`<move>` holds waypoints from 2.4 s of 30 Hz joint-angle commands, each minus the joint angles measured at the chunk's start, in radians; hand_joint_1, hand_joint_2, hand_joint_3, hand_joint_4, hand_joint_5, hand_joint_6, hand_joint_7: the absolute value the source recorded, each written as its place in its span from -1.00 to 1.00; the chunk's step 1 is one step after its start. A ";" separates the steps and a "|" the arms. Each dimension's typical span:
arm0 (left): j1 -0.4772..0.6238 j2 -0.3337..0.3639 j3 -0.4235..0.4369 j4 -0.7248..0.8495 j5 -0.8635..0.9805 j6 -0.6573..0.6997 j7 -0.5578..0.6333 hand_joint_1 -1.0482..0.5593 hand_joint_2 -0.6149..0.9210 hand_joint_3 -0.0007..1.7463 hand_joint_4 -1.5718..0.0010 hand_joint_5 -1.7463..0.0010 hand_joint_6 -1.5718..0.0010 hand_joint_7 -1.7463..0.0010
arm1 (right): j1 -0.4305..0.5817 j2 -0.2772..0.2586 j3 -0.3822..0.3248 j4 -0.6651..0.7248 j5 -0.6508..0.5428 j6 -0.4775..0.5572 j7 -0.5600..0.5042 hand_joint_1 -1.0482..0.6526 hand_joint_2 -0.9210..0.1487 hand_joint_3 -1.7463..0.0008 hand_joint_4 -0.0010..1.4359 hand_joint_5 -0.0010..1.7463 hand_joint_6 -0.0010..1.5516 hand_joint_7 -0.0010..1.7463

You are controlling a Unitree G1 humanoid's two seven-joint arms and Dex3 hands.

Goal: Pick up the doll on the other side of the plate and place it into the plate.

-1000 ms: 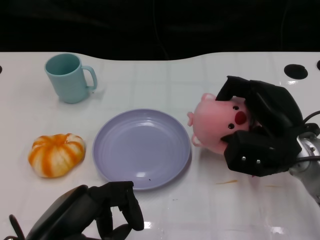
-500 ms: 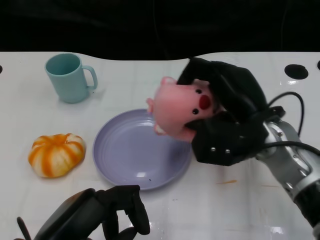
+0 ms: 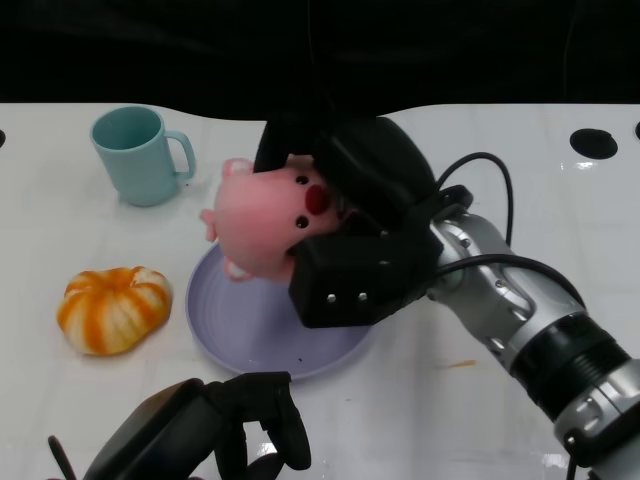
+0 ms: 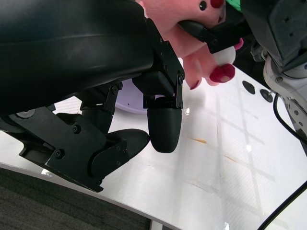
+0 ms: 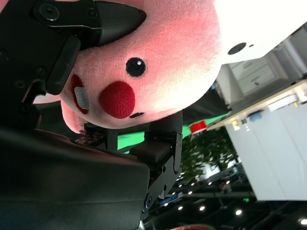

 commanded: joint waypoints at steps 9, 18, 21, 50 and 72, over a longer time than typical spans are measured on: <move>-0.009 -0.003 -0.011 -0.019 0.020 0.026 0.004 0.06 0.53 0.23 0.12 -0.88 0.14 -0.52 | -0.062 0.040 0.025 0.076 0.010 0.000 0.059 -0.06 -0.03 -0.19 0.28 0.92 0.16 0.01; -0.005 -0.001 -0.006 -0.018 0.021 0.017 0.006 0.05 0.53 0.22 0.12 -0.90 0.15 -0.53 | -0.064 -0.006 0.064 -0.035 -0.001 0.103 0.341 -0.55 -0.99 0.78 -0.74 -0.46 -0.51 -1.00; -0.007 0.001 -0.003 -0.025 0.018 0.031 -0.003 0.06 0.54 0.22 0.13 -0.89 0.16 -0.52 | -0.059 -0.020 0.069 -0.075 -0.003 0.124 0.396 -0.69 -1.00 0.76 -0.91 -0.53 -0.66 -1.00; -0.018 0.010 0.005 0.000 0.012 0.014 0.003 0.05 0.56 0.18 0.13 -0.88 0.16 -0.52 | 0.130 -0.254 -0.021 -0.478 0.135 0.080 0.603 -0.84 -1.00 0.71 -1.00 -0.61 -0.86 -0.96; -0.020 0.018 0.019 -0.005 0.017 0.020 -0.009 0.06 0.55 0.20 0.12 -0.88 0.13 -0.51 | 0.514 -0.477 -0.250 -0.755 0.347 0.018 0.663 -0.49 -1.00 0.78 -0.63 0.00 -0.42 -0.77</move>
